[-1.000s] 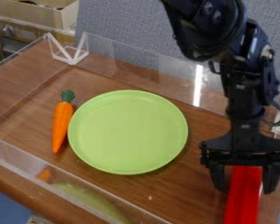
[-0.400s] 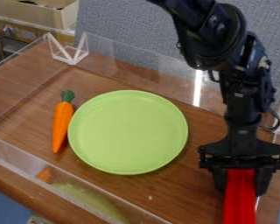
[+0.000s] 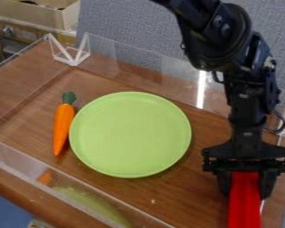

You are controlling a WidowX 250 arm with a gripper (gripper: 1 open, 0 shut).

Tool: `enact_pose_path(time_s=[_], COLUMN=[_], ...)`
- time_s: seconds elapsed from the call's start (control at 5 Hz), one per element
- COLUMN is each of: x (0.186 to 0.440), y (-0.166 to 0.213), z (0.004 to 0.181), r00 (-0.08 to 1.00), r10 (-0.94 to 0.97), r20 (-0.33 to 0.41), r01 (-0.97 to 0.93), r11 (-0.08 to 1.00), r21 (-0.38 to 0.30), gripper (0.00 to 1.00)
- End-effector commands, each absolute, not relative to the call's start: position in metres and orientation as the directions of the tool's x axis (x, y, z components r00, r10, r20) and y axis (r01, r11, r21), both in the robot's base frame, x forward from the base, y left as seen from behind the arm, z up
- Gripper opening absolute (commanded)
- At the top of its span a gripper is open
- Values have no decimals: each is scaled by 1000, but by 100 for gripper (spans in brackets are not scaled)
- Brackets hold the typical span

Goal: Put the red object on the green plate

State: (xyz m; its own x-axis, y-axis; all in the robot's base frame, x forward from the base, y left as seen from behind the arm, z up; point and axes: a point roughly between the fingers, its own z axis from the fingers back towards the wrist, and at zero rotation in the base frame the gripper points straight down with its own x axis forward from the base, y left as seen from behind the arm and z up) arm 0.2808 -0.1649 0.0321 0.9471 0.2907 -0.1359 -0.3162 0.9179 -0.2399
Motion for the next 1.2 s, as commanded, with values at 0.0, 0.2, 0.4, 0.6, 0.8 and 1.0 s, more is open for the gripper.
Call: enact_pose_path(time_s=[0.0, 0.2, 0.4, 0.6, 0.8, 1.0], x=[287, 286, 287, 290, 293, 293], y=[-179, -181, -177, -160, -136, -112], z=[60, 69, 91, 124, 152, 167], r00=[957, 957, 958, 951, 940, 920], r10=[275, 272, 277, 306, 340, 390], r20=[-96, -103, -78, -35, 14, 41], r01=[-292, -291, -287, -301, -319, -362], r11=[906, 900, 901, 897, 895, 884], r21=[-307, -324, -325, -323, -311, -297], gripper=[0, 0, 0, 0, 0, 0])
